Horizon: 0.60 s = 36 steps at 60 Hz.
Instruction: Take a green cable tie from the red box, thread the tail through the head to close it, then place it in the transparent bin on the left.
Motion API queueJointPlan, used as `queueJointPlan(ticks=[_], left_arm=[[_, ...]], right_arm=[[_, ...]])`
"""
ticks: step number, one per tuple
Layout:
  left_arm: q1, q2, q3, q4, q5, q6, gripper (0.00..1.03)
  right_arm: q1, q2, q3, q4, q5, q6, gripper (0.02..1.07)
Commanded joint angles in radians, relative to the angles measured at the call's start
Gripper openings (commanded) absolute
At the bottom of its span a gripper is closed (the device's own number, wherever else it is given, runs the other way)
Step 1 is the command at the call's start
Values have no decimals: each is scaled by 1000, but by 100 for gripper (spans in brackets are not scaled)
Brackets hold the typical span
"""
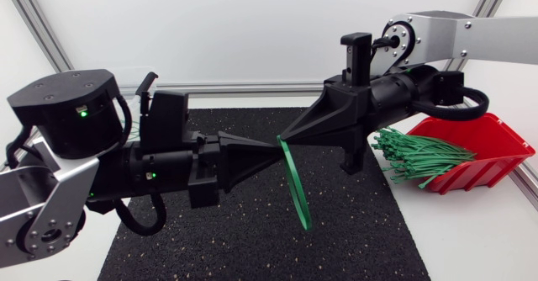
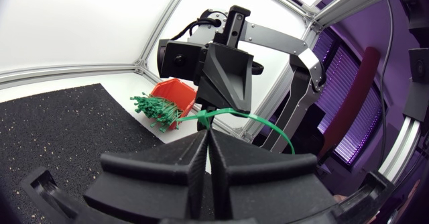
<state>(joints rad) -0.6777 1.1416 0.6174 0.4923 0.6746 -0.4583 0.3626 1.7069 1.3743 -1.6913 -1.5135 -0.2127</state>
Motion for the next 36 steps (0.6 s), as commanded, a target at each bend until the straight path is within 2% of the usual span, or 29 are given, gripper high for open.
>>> queueJointPlan(ticks=[1, 23, 36], left_arm=[[-20, 6, -21, 17, 13, 32, 4], [-11, -66, 16, -15, 8, 15, 4], [-54, -94, 7, -24, 3, 13, 4]], right_arm=[[-8, -9, -12, -116, -43, -11, 8], [2, 68, -23, -107, -36, -11, 8], [15, 86, -18, -108, -34, -11, 8]])
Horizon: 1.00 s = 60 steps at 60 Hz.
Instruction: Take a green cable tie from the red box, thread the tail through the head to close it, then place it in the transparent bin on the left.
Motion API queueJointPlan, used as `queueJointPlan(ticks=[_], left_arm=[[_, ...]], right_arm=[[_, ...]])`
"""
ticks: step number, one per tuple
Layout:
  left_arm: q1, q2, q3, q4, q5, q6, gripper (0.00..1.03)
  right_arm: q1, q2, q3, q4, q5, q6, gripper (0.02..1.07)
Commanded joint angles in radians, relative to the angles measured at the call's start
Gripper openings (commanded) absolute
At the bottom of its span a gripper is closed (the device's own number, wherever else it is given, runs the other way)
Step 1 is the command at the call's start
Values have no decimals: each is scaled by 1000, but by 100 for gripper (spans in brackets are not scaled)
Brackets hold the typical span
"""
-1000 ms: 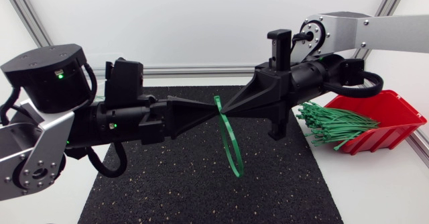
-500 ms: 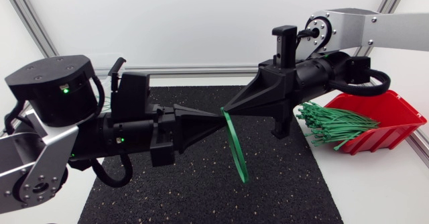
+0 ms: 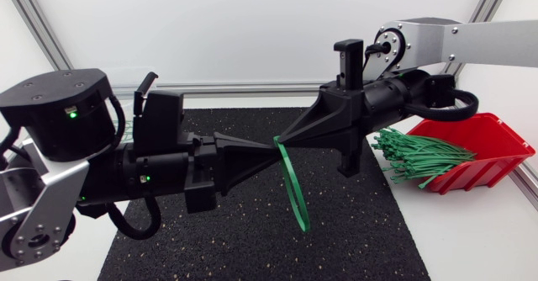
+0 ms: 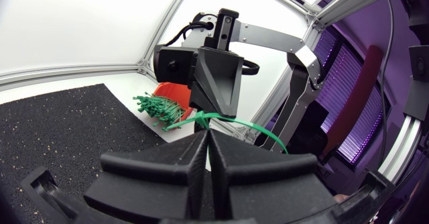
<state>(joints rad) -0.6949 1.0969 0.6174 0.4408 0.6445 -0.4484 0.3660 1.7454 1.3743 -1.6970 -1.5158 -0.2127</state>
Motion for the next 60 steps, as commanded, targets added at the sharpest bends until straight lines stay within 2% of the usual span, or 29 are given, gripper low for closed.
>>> queueJointPlan(ticks=[1, 24, 27, 32, 38, 42, 60], left_arm=[[-37, -54, 8, 26, 32, 4, 4], [6, -52, 30, 15, 21, 16, 4], [18, -46, 30, 15, 23, 22, 4], [35, -40, 27, 13, 34, 34, 4], [69, -38, 25, 13, 55, 34, 4], [87, -37, 24, 13, 64, 34, 4], [95, -20, -2, 12, 83, 86, 4]], right_arm=[[13, 51, -18, -102, -32, -11, 8], [45, 74, -21, -101, -20, -11, 8], [45, 74, -23, -99, -18, -11, 13], [47, 72, -26, -99, -11, -11, 27], [47, 65, -29, -99, -3, -13, 31], [47, 60, -30, -99, 6, -11, 40], [-6, 0, -40, -95, 12, -14, 44]])
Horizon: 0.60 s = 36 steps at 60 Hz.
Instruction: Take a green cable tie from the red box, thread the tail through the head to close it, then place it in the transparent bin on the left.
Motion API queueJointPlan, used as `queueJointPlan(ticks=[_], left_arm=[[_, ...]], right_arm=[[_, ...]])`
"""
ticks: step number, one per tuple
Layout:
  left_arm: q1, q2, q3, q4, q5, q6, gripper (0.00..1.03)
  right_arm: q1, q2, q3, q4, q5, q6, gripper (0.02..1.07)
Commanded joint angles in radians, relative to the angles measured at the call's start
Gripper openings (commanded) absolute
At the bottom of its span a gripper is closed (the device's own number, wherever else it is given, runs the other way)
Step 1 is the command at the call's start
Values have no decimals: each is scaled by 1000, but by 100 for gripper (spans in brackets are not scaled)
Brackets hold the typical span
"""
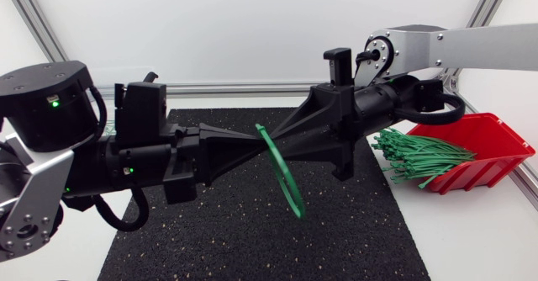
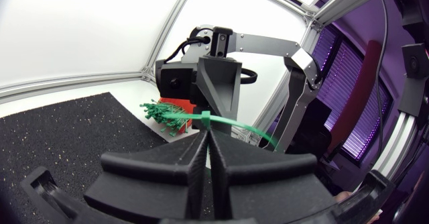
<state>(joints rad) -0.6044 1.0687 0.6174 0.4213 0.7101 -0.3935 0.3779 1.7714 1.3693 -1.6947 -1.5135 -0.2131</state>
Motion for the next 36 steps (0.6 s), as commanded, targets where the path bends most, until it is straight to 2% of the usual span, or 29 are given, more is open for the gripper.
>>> queueJointPlan(ticks=[1, 19, 36], left_arm=[[5, 10, -2, 31, 17, 35, 4], [15, 43, -13, 22, 17, 102, 4], [-71, 30, -56, 2, 58, 205, 4]], right_arm=[[-19, -30, -35, -99, 12, -14, 46], [-66, -50, -32, -94, 13, -16, 47], [-47, 5, -4, -69, 13, -16, 47]])
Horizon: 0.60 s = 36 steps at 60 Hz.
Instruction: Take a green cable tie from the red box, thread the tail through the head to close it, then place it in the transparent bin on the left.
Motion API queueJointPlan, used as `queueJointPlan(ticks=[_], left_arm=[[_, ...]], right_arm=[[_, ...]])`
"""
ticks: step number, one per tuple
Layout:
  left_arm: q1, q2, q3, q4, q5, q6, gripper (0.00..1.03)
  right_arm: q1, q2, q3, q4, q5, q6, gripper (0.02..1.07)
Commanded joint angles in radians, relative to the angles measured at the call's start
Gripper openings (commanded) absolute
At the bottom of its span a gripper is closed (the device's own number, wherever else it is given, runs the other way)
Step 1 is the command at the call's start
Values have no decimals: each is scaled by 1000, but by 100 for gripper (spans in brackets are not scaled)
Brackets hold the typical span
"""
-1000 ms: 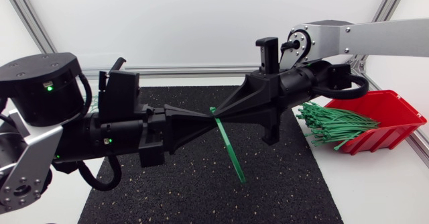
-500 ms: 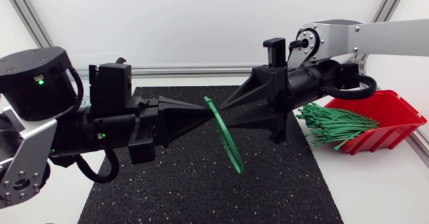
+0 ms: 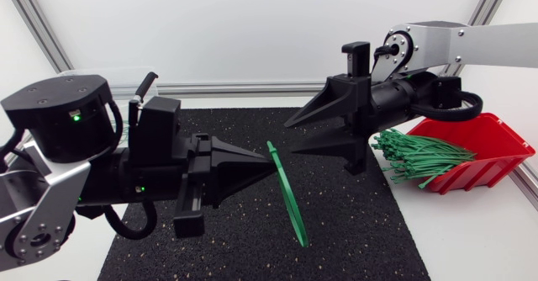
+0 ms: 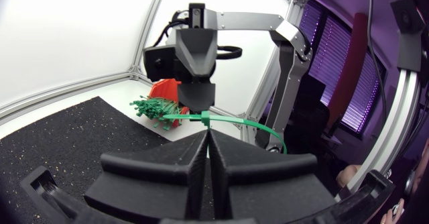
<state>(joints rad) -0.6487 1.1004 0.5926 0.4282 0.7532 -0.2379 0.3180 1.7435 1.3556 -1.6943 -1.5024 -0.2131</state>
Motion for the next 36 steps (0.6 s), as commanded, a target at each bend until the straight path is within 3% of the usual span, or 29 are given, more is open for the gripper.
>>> queueJointPlan(ticks=[1, 16, 24, 36], left_arm=[[-31, -2, -31, -9, 17, 55, 4], [-40, -2, -39, -26, 15, 140, 4], [-22, -11, -40, -28, 15, 166, 4], [-20, -14, -59, -29, 15, 184, 4]], right_arm=[[16, 36, 10, -68, 4, -16, 47], [92, 71, 7, -57, 56, -17, 47], [104, 76, 4, -57, 65, -48, 38], [104, 76, 0, -57, 65, -57, 37]])
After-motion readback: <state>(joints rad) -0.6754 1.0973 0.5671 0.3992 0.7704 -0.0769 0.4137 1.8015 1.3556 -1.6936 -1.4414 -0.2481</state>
